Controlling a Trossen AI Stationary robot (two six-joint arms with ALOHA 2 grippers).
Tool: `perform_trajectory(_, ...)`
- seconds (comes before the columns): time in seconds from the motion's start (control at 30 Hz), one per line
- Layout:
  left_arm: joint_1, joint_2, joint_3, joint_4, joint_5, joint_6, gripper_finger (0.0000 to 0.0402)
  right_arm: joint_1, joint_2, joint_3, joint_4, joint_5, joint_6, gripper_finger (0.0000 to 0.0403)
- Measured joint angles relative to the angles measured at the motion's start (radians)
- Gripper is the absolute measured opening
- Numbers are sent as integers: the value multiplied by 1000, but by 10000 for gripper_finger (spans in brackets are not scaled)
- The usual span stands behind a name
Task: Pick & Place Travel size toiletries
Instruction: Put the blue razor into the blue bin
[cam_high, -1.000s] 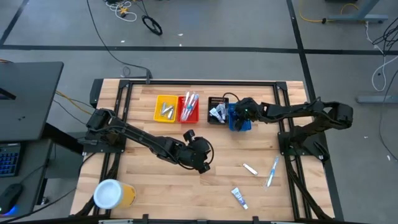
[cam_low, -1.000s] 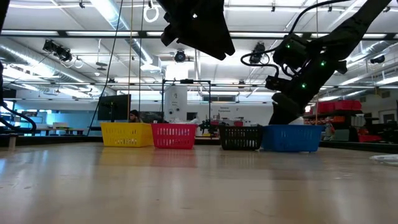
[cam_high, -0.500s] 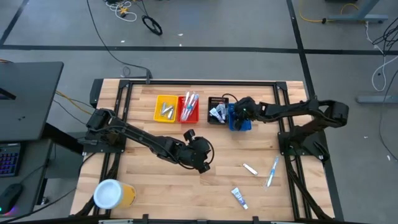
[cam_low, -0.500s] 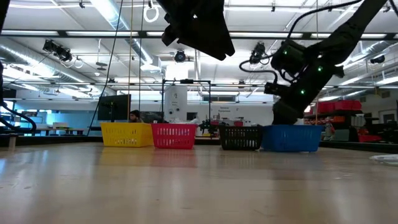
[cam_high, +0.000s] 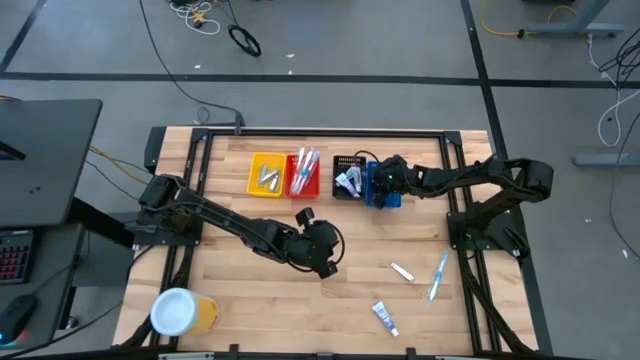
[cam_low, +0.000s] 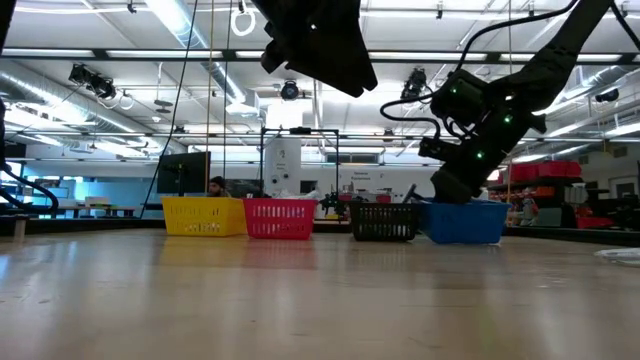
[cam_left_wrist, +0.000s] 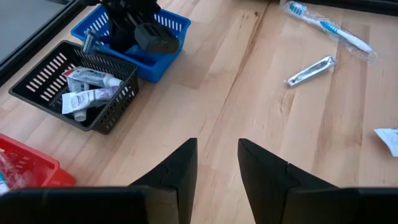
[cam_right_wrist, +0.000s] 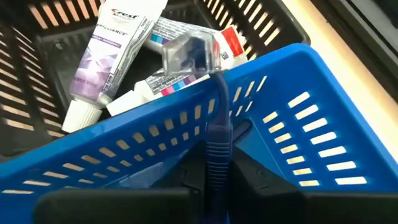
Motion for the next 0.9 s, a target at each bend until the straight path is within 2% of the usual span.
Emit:
perform_trajectory(0.1,0,0,0,0,0,13,126,0,0,0,-4,-6,16,32)
perform_trajectory(0.33,2,0,0,0,0,15,126,2,-11,-1,-16,-8,54,41)
perform_trajectory(0.6,5,0,0,0,0,15,126,2,-137,-1,-91,-3,117,42)
perform_trajectory(0.77,5,0,0,0,0,15,126,2,-211,-1,-207,-18,311,43)
perform_trajectory(0.9,5,0,0,0,0,14,126,2,-218,-1,-288,-20,417,43)
